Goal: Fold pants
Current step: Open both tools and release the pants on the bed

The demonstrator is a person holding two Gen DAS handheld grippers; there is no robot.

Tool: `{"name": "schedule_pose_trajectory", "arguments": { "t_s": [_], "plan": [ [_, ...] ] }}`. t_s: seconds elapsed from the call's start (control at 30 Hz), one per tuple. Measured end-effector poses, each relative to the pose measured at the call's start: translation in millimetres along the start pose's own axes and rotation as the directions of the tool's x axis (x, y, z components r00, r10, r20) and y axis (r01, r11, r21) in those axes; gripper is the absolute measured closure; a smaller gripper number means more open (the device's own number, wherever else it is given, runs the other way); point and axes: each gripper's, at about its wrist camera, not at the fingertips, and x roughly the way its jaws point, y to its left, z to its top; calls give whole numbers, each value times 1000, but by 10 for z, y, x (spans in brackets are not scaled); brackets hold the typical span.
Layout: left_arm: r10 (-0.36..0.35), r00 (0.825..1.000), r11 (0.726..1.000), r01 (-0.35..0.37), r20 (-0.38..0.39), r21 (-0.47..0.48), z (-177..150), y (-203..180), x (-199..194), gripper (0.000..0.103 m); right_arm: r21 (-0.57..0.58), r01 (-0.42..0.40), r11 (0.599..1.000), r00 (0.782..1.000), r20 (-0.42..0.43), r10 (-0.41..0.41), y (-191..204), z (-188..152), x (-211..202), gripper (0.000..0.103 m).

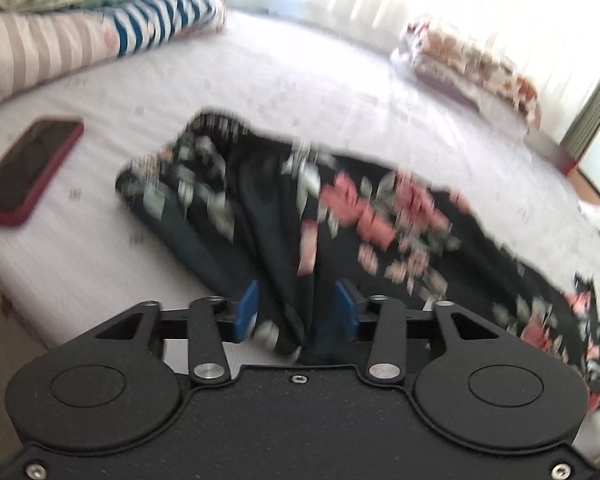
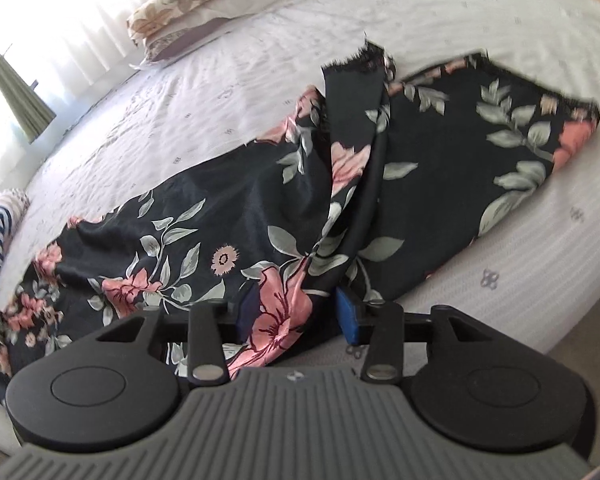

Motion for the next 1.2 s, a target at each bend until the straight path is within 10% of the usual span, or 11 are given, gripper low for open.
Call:
{"name": "schedule_pose_trajectory", "arguments": {
  "t_s": [0.23,0.37,0.5,0.87,1.2],
  "plan": [
    [88,993,992,-95,80,85,358,-271,498,53,-5,28,1000,999,37,-28,16,45,-124,42],
    [131,991,991,-132,28,35,439,-220,812,86,-26,46,999,996,75,-44,38,65,-219,40],
    [189,981,982,-188,51,-34,382,18,754,91,-41,55,998,994,95,-51,55,103,-271,40],
    [402,915,910,-397,27,-120,183,787,435,90,-76,23,997,997,81,-17,271,169,-129,40],
    [389,905,920,-372,173,-124,277,635,124,70,-114,-12,993,998,58,19,460,201,-13,37]
  ]
}}
